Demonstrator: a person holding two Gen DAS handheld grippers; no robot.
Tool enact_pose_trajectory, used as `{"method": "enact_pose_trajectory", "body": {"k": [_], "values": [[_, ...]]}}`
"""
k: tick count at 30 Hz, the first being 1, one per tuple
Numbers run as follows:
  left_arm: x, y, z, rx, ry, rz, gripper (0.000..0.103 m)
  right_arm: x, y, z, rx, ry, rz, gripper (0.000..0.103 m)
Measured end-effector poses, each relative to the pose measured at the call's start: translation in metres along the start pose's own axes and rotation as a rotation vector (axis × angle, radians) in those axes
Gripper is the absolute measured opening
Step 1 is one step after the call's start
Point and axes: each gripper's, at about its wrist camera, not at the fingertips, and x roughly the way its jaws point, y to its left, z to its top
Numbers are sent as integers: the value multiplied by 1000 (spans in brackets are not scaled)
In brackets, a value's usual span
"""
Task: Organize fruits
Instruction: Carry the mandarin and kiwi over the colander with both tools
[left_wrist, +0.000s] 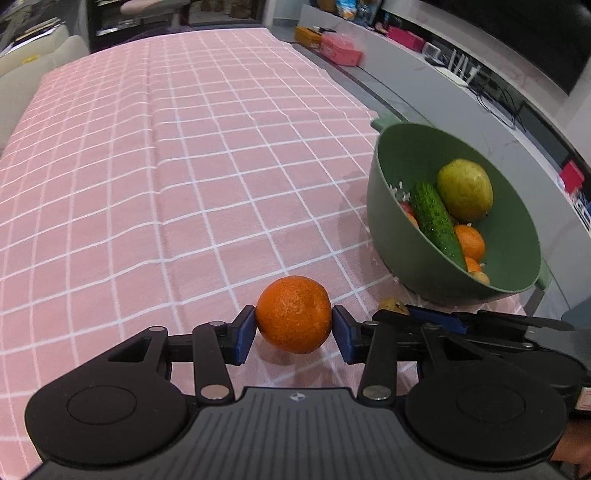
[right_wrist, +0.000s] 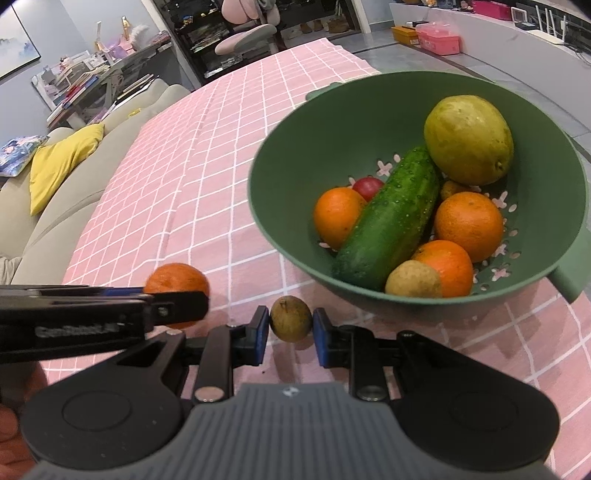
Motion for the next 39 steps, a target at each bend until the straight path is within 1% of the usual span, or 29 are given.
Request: {"method": "enact_pose_trajectory", "body": {"k": [4,8,13,18,25,31,36,39], "values": [[-20,1,-4,-3,-11,27,50,-4,6,-1,0,10,22,22],[-43,0,-5,-8,-24,59,50,-15,18,-1,-21,-1,61,22],[-68,-7,-1,4,-48,98,50,-32,34,4,-58,-32,115,22],[-83,-22,11,29,-71,126,50,-53,36,7,-99,-81,150,22],[-87,-52,28,84,-91,121,50,-77,20,20,-97,-140,166,22],[-76,-77,36,112,-94,107,50,-90,0,33,-65,-165,159,22],[-64,-94,43,131,-97,87,50,-100,-28,55,-26,-223,109,22],[-54,-102,47,141,-92,74,50,-103,-49,69,13,-235,72,22]]}}
